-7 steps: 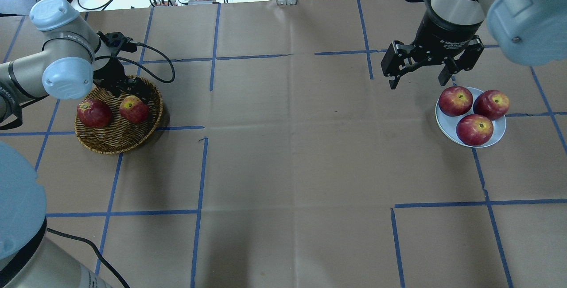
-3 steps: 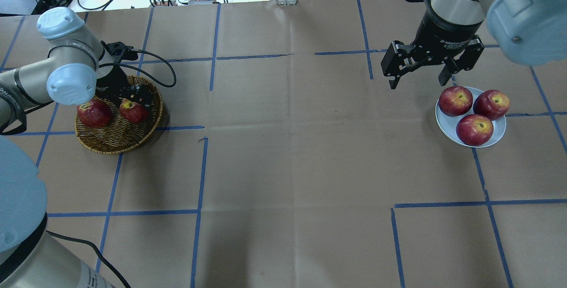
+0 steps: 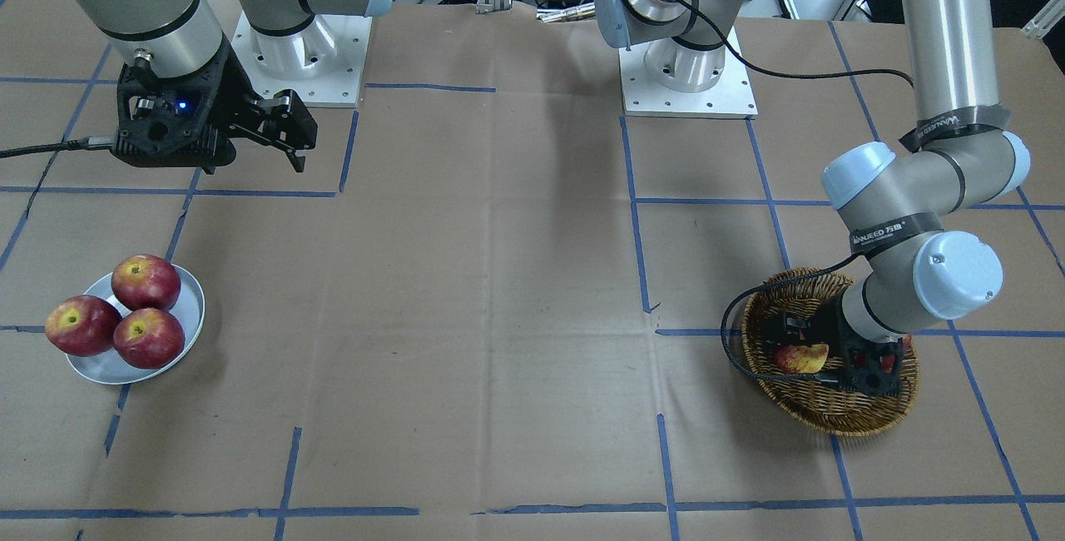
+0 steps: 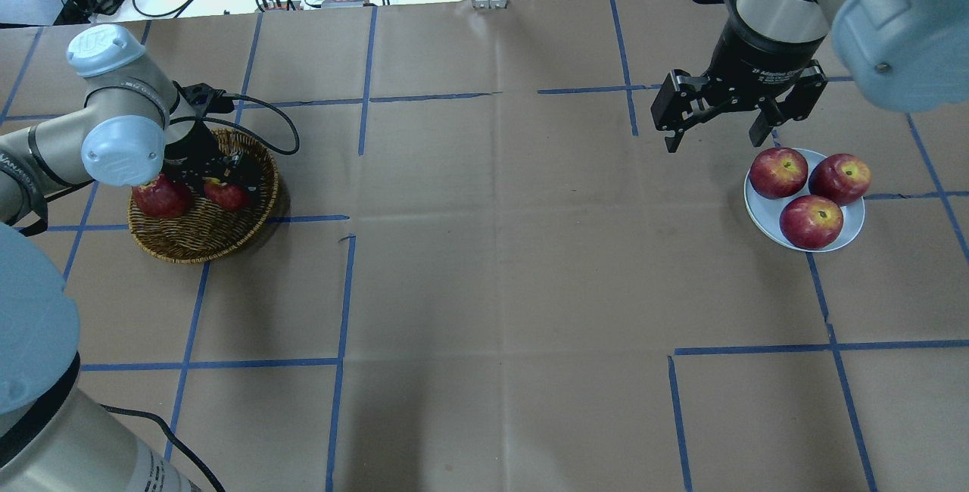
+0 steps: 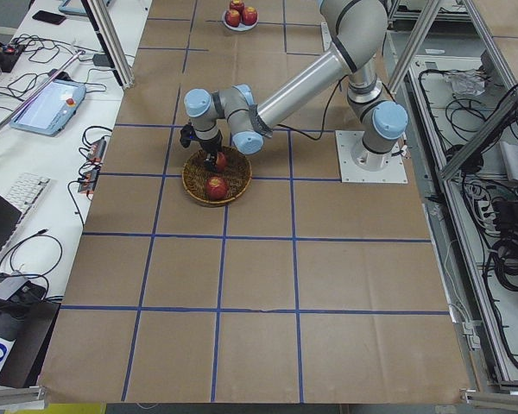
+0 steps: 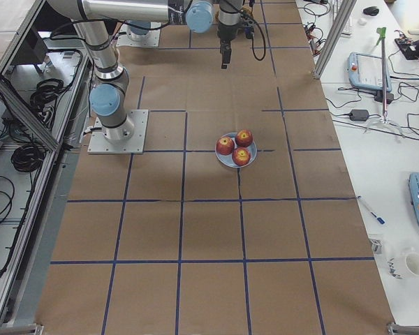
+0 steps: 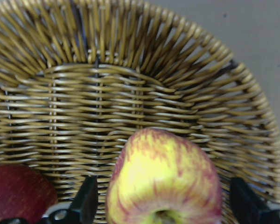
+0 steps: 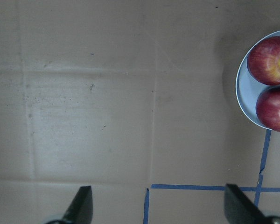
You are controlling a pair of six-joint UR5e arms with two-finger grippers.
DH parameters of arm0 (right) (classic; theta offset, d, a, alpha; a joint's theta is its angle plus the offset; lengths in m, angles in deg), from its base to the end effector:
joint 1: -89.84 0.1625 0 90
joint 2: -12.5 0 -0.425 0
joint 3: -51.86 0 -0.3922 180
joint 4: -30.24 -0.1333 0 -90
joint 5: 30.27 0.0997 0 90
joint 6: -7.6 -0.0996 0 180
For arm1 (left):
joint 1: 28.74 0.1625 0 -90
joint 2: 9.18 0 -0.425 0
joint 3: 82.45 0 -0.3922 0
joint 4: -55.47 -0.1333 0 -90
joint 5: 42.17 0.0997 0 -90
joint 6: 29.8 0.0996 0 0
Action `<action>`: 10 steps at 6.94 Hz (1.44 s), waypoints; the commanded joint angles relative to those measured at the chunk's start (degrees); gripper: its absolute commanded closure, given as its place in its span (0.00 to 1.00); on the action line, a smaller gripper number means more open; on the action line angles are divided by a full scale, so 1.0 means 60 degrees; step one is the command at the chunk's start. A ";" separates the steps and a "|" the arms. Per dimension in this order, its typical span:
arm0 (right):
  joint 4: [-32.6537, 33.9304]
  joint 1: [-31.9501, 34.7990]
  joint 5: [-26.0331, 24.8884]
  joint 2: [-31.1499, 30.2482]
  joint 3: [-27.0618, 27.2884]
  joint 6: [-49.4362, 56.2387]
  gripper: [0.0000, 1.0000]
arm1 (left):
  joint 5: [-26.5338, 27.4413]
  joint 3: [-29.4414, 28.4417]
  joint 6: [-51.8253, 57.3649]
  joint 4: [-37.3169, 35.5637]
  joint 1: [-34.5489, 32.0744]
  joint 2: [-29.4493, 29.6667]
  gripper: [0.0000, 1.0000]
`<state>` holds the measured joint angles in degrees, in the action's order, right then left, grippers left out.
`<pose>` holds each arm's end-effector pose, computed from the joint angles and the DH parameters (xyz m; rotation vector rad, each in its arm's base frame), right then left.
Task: Transfer apple from basket to plate
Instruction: 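Close the left gripper on the yellow-red apple and lift it, then carry the apple with the left gripper toward the table center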
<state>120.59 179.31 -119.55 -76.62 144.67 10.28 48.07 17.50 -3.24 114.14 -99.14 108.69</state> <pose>0.1300 -0.4929 0.4570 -0.0581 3.1256 0.0906 0.0748 -0.6063 0.1875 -0.1883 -3.0910 -0.1641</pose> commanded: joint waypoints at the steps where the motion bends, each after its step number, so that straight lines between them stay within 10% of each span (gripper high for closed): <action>1: 0.0000 0.0000 0.0012 0.0000 0.0000 0.0007 0.00 | -0.0084 -0.0003 -0.0135 -0.0270 0.0044 0.0042 0.16; 3: 0.0000 0.0000 0.0012 0.0000 0.0000 0.0007 0.00 | 0.0032 -0.0003 -0.0120 -0.0433 -0.0014 -0.0104 0.53; 5: 0.0000 0.0000 0.0012 0.0000 0.0000 0.0007 0.00 | 0.0062 -0.0179 -0.0861 -0.0055 -0.0306 -0.0831 0.53; 10: 0.0000 0.0000 0.0012 0.0014 0.0000 0.0007 0.00 | 0.0048 -0.0252 -0.7753 0.1150 -0.5292 -0.1762 0.53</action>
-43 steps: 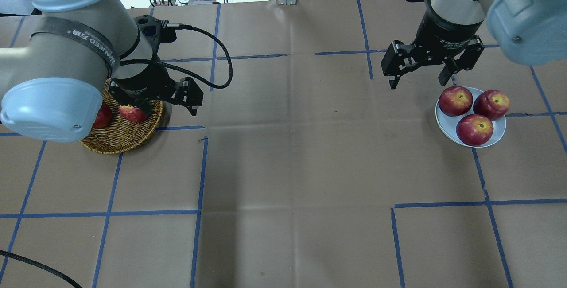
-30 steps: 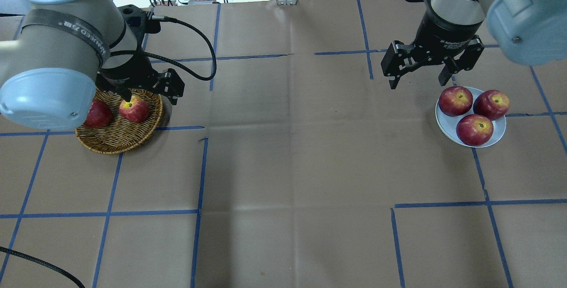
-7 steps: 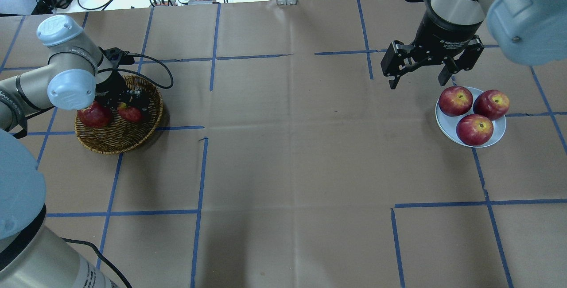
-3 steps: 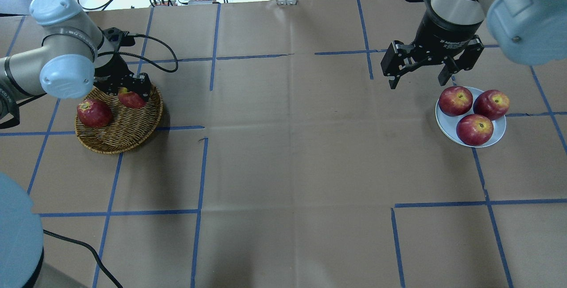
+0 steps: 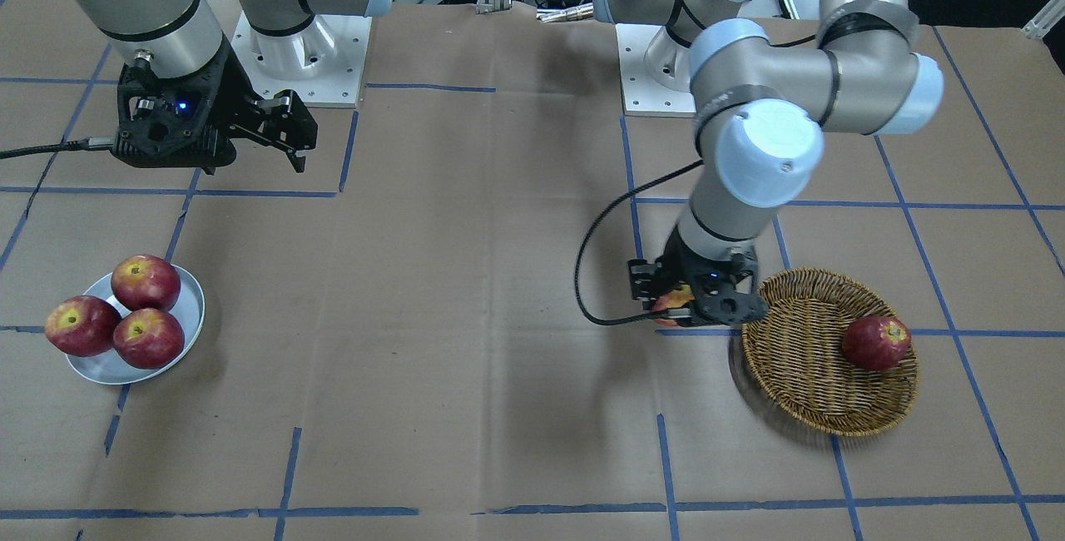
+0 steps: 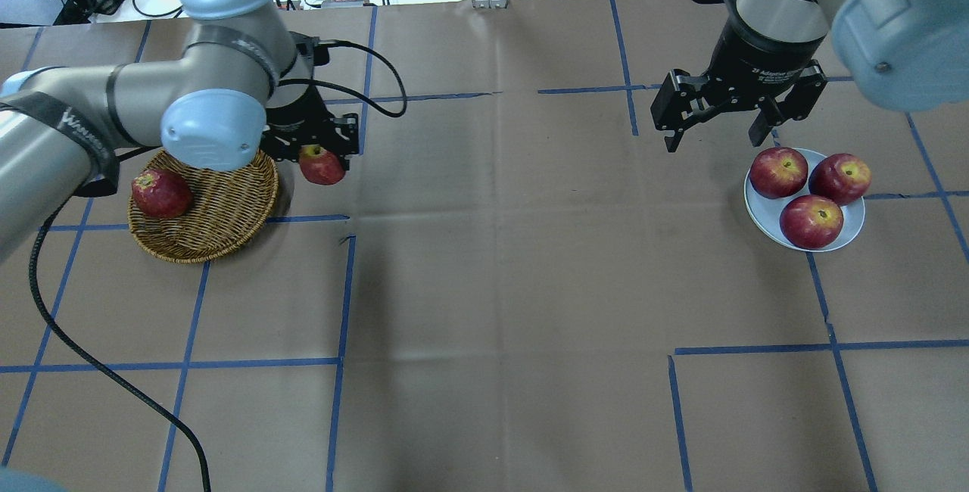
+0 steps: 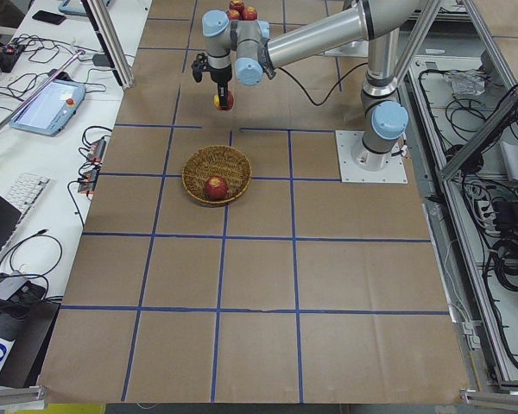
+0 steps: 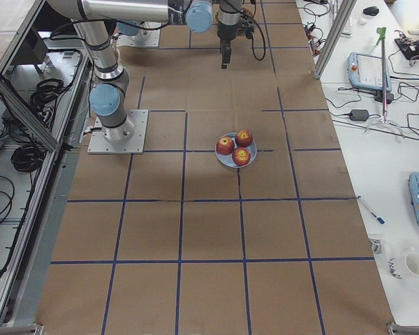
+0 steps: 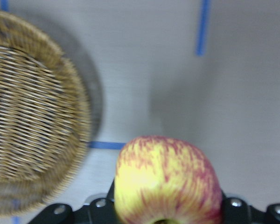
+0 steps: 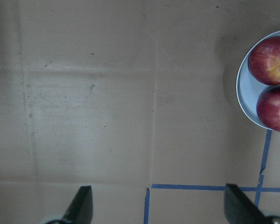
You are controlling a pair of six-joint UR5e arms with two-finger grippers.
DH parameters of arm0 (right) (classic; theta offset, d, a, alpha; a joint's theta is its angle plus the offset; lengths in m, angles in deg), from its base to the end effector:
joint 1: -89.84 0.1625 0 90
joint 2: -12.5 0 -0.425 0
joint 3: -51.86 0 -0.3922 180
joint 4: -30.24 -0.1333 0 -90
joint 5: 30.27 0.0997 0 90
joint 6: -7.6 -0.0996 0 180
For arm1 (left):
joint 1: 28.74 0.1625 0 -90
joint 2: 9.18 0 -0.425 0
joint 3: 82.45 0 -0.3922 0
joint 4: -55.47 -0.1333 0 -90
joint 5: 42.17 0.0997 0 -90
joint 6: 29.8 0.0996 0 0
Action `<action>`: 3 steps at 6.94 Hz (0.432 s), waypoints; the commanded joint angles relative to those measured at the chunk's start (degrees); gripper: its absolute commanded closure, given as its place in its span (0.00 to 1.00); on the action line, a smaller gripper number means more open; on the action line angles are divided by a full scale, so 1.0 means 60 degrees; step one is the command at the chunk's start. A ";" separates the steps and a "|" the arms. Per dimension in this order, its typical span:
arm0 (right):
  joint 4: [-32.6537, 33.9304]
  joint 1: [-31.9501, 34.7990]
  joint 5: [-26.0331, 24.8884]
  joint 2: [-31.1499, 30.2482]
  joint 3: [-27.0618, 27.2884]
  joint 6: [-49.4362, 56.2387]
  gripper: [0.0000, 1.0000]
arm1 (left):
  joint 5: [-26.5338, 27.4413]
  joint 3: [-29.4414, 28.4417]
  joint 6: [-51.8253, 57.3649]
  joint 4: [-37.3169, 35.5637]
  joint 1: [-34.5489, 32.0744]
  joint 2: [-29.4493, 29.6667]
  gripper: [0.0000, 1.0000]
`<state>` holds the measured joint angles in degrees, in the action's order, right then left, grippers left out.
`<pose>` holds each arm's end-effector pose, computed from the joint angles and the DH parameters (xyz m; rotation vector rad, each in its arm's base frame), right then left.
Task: Transfer apple from basket to plate
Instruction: 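Carry the apple with the left gripper toward the table center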
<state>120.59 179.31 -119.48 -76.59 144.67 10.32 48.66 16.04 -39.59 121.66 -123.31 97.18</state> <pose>0.1301 -0.4930 0.4567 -0.0591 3.1243 0.0913 -0.1771 -0.5611 0.3041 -0.1421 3.1216 0.0253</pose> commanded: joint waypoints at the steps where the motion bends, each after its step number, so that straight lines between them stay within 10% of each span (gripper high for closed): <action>1: 0.0000 0.0000 0.0000 0.0011 0.0000 0.0000 0.00 | -0.0151 -0.0023 -0.2723 -0.0496 -0.2028 0.0449 0.53; 3: 0.0000 0.0000 0.0000 0.0011 0.0000 0.0000 0.00 | -0.0152 -0.0038 -0.3202 -0.2426 -0.2970 0.1589 0.50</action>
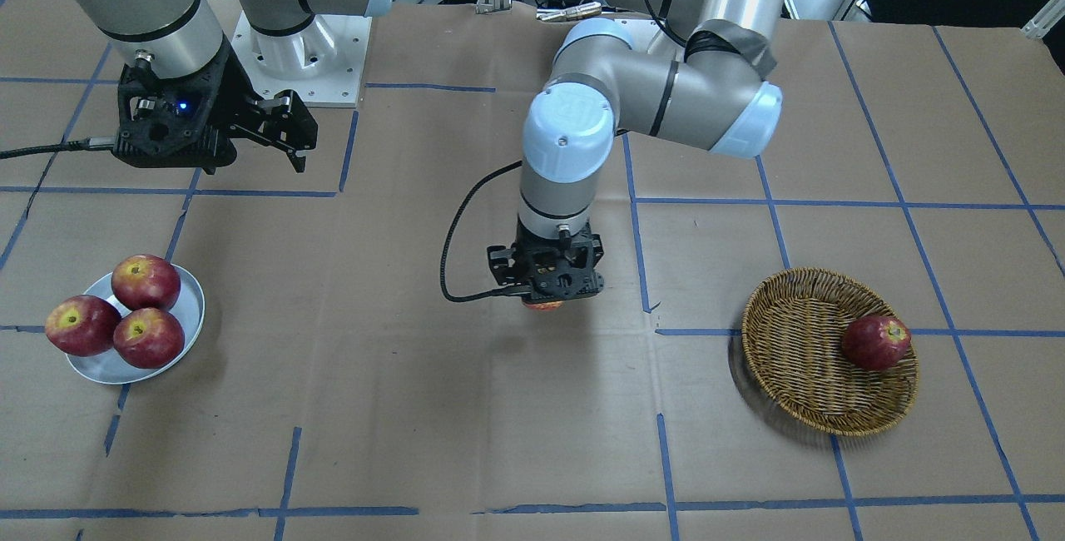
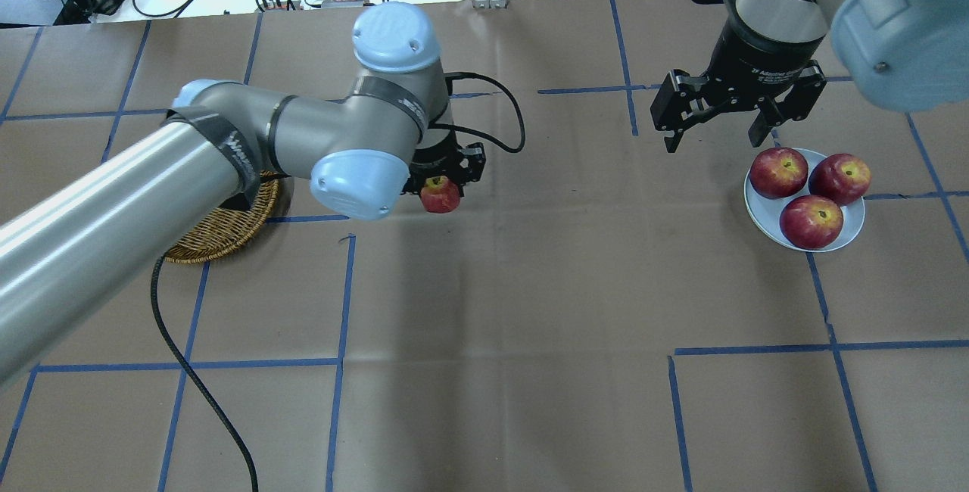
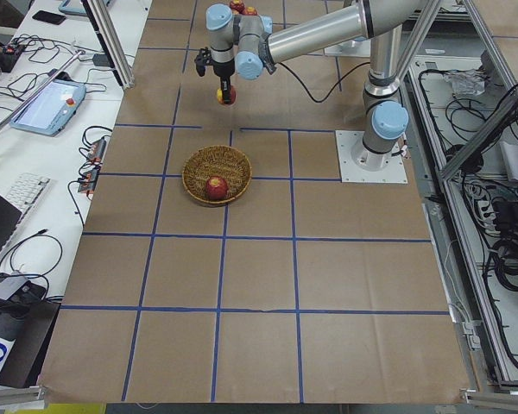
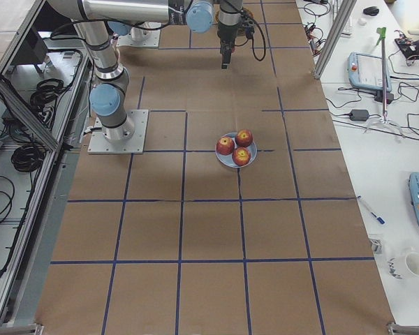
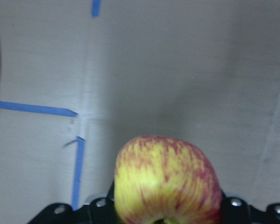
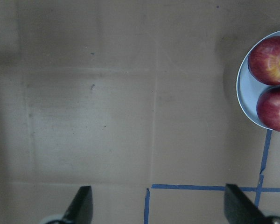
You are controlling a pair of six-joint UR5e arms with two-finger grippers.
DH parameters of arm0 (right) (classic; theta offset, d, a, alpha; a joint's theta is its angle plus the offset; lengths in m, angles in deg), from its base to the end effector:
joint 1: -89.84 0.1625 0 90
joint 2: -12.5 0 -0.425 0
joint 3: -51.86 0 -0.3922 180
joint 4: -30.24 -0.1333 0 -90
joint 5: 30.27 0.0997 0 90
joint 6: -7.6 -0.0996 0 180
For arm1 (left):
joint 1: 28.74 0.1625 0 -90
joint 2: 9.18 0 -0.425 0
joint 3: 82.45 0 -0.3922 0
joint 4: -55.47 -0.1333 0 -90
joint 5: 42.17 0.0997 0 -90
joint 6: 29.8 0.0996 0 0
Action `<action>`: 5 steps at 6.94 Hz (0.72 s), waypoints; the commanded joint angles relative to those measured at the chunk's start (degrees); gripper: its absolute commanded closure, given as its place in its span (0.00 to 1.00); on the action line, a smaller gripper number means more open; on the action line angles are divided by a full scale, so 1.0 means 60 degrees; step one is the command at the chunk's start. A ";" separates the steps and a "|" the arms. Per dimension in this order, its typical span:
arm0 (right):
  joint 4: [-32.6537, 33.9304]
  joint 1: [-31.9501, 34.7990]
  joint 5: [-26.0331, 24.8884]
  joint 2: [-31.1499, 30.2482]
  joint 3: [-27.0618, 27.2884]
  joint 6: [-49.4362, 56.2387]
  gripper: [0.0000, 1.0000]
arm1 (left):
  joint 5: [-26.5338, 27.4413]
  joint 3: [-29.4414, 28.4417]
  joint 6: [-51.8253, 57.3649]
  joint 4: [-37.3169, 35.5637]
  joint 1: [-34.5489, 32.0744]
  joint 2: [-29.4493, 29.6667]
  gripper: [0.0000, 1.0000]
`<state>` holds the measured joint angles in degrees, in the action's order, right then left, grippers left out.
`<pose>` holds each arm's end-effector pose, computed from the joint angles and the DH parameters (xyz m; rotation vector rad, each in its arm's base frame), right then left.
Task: Transfer apple from basket to plate
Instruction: 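Carry the apple with the left gripper toward the table center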
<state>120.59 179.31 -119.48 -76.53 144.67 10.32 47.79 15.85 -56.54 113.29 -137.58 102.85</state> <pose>0.1301 -0.4933 0.4562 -0.0591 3.1242 0.0929 -0.3202 -0.5255 0.2621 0.2155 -3.1207 0.0461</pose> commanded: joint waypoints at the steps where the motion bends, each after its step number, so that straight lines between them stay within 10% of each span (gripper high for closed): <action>1: 0.0000 0.0000 0.0000 0.0000 0.0000 0.0000 0.00 | -0.0051 -0.0109 -0.0378 -0.1169 -0.0638 0.0779 0.50; 5: 0.0000 0.0000 0.0000 0.0000 0.0000 0.0000 0.00 | 0.0095 -0.0945 -0.0159 -0.1009 -0.0669 0.1718 0.47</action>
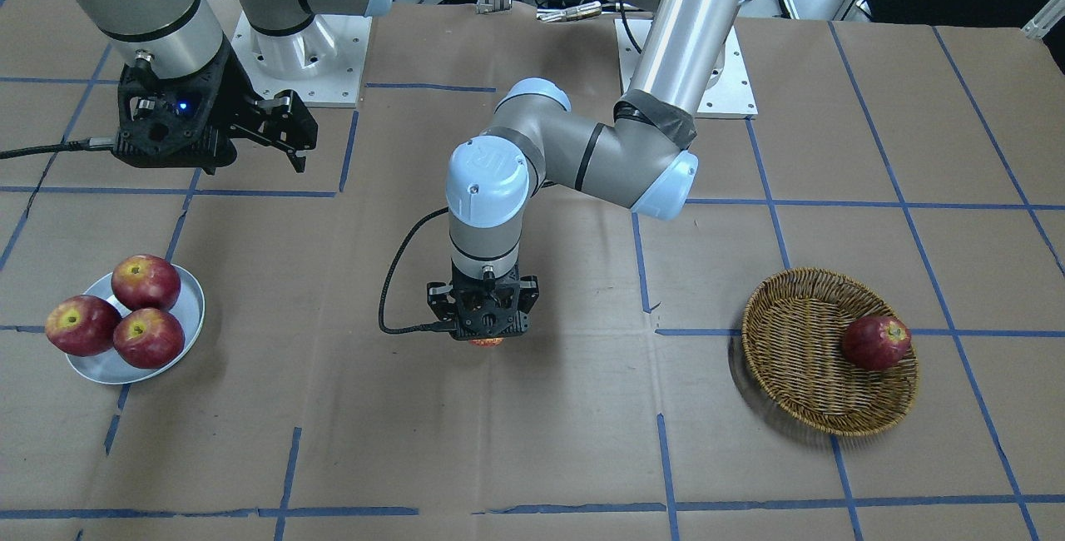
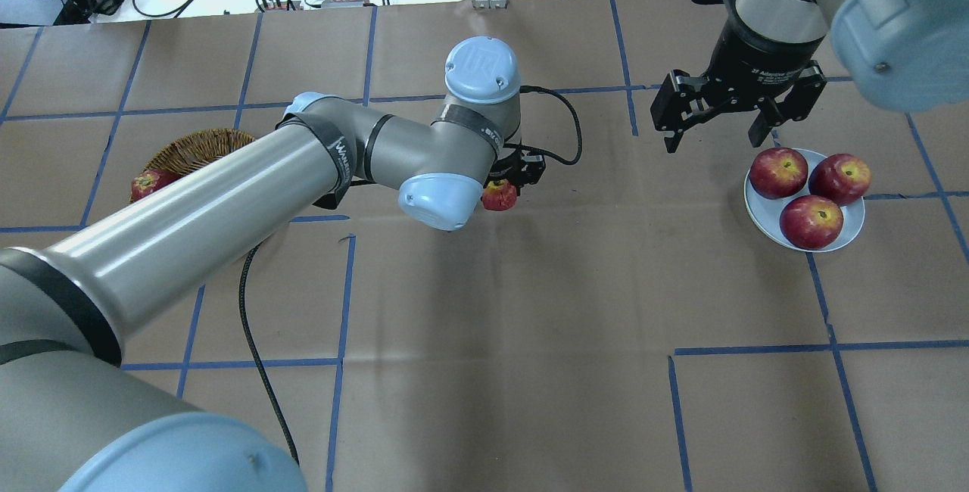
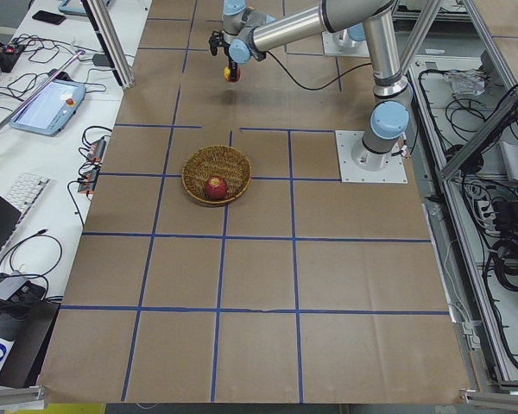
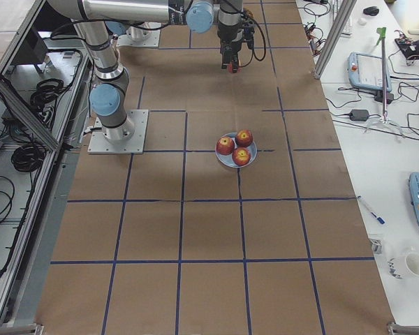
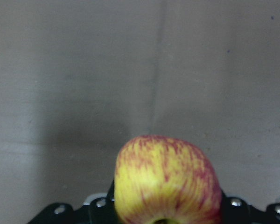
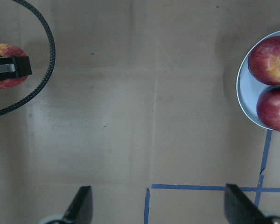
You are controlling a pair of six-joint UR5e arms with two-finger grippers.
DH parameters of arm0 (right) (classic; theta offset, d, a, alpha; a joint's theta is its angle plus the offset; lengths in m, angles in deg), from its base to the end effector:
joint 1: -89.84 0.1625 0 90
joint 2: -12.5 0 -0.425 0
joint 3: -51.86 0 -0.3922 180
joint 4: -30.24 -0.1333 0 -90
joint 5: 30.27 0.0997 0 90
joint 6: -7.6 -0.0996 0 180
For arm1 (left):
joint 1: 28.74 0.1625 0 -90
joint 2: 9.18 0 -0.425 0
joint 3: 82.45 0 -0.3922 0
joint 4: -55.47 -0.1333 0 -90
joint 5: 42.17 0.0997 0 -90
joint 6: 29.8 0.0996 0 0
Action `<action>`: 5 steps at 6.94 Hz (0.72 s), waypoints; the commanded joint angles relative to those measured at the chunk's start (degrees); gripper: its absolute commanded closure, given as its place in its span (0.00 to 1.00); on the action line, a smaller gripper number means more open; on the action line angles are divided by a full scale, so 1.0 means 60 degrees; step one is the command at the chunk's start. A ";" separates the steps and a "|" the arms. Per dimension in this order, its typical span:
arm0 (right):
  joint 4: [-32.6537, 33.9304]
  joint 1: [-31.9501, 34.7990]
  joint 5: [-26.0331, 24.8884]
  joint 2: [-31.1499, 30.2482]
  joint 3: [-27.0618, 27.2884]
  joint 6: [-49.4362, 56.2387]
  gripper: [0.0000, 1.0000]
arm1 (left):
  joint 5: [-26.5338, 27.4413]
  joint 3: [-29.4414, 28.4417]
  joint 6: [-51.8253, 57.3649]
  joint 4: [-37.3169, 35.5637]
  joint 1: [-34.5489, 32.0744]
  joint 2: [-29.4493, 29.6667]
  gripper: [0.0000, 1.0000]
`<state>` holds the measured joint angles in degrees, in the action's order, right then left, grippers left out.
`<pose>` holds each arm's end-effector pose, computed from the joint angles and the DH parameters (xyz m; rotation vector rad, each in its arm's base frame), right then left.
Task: Transfer apple from basket to plate
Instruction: 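Carry the apple with the left gripper toward the table center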
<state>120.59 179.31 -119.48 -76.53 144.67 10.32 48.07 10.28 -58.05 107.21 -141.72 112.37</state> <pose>0.1301 -0.4933 0.4562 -0.0591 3.1242 0.0929 -0.3772 -0.5491 0.2113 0.1434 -3.1104 0.1004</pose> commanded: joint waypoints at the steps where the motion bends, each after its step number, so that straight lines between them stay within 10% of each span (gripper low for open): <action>1: 0.0000 0.0000 0.0000 0.0000 0.0000 0.0000 0.00 | 0.0049 -0.0015 0.0427 -0.0038 0.0021 0.0233 0.47; 5: 0.0000 0.0000 0.0000 0.0000 0.0000 0.0000 0.00 | -0.0024 0.0014 0.0460 -0.0112 0.0051 0.0366 0.37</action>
<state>120.59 179.31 -119.48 -76.53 144.67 10.33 48.16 10.30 -55.32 106.58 -141.43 114.40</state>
